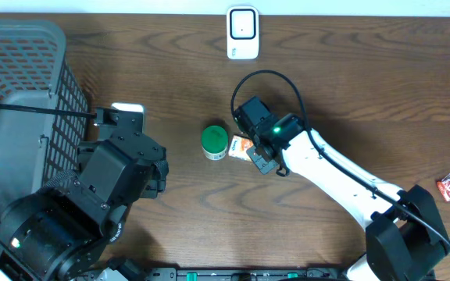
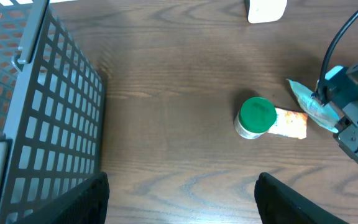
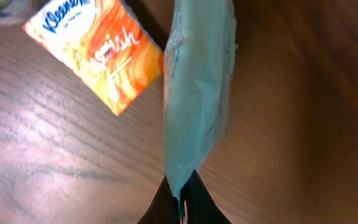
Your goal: Scan the item barcode
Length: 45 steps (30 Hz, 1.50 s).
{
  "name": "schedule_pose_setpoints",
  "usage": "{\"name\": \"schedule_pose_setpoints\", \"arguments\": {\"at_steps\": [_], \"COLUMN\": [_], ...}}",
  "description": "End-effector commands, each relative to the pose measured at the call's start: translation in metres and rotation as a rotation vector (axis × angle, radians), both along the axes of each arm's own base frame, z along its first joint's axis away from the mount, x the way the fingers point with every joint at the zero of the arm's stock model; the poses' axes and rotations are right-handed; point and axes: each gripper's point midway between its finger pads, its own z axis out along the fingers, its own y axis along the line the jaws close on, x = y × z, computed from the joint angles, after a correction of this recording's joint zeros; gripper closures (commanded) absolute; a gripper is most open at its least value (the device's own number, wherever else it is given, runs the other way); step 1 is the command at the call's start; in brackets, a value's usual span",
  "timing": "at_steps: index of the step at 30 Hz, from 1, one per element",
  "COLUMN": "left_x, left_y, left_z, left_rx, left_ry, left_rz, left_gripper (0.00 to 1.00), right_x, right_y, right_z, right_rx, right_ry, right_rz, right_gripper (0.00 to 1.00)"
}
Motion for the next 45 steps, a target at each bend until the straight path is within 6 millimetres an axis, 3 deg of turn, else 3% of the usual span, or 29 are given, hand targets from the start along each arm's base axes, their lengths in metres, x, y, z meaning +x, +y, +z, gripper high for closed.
{"name": "schedule_pose_setpoints", "arguments": {"at_steps": [1,4,5,10,13,15,16,18,23,26,29,34,38,45], "left_x": [0.0,0.0,0.0,0.0,0.0,0.0,0.0,0.0,0.0,0.0,0.0,0.0,0.0,0.0], "left_y": [0.003,0.003,0.003,0.003,0.003,0.003,0.003,0.003,0.003,0.003,0.003,0.003,0.003,0.003], "left_z": [0.003,0.003,0.003,0.003,0.003,0.003,0.003,0.003,0.003,0.003,0.003,0.003,0.003,0.003], "left_rx": [-0.005,-0.005,-0.004,-0.004,-0.005,-0.004,-0.005,-0.004,-0.004,-0.004,-0.005,-0.004,-0.005,-0.004], "left_ry": [-0.012,-0.012,-0.012,-0.012,-0.012,-0.012,-0.012,-0.012,-0.012,-0.012,-0.012,-0.012,-0.012,-0.012], "left_rz": [0.02,0.02,0.02,0.02,0.02,0.02,0.02,0.02,0.02,0.02,0.02,0.02,0.02,0.02], "left_gripper": [0.25,0.25,0.25,0.25,0.25,0.25,0.25,0.25,0.25,0.25,0.25,0.25,0.25,0.25], "right_x": [-0.001,-0.008,-0.01,-0.018,-0.016,-0.021,-0.032,-0.033,-0.016,0.003,0.023,0.02,0.012,0.007], "right_y": [-0.001,0.008,0.012,0.03,0.028,0.037,0.051,0.054,0.034,-0.003,-0.041,-0.053,-0.046,-0.029], "right_z": [0.006,0.004,0.005,0.021,0.035,0.039,0.041,0.042,0.039,0.038,0.043,0.012,-0.014,-0.026], "right_rx": [0.013,0.066,0.089,0.203,0.25,0.33,0.395,0.401,0.313,0.05,-0.185,-0.262,-0.217,-0.167], "right_ry": [-0.016,0.022,0.039,0.093,0.093,0.141,0.221,0.231,0.112,-0.081,-0.257,-0.227,-0.197,-0.191], "right_rz": [-0.031,-0.035,-0.031,-0.086,-0.302,-0.449,-0.444,-0.372,-0.414,-0.26,-0.217,-0.091,-0.039,0.006], "right_gripper": [0.93,0.14,0.02,0.01,0.01,0.01,0.01,0.01,0.01,0.01,0.01,0.01,0.01,0.01]}}
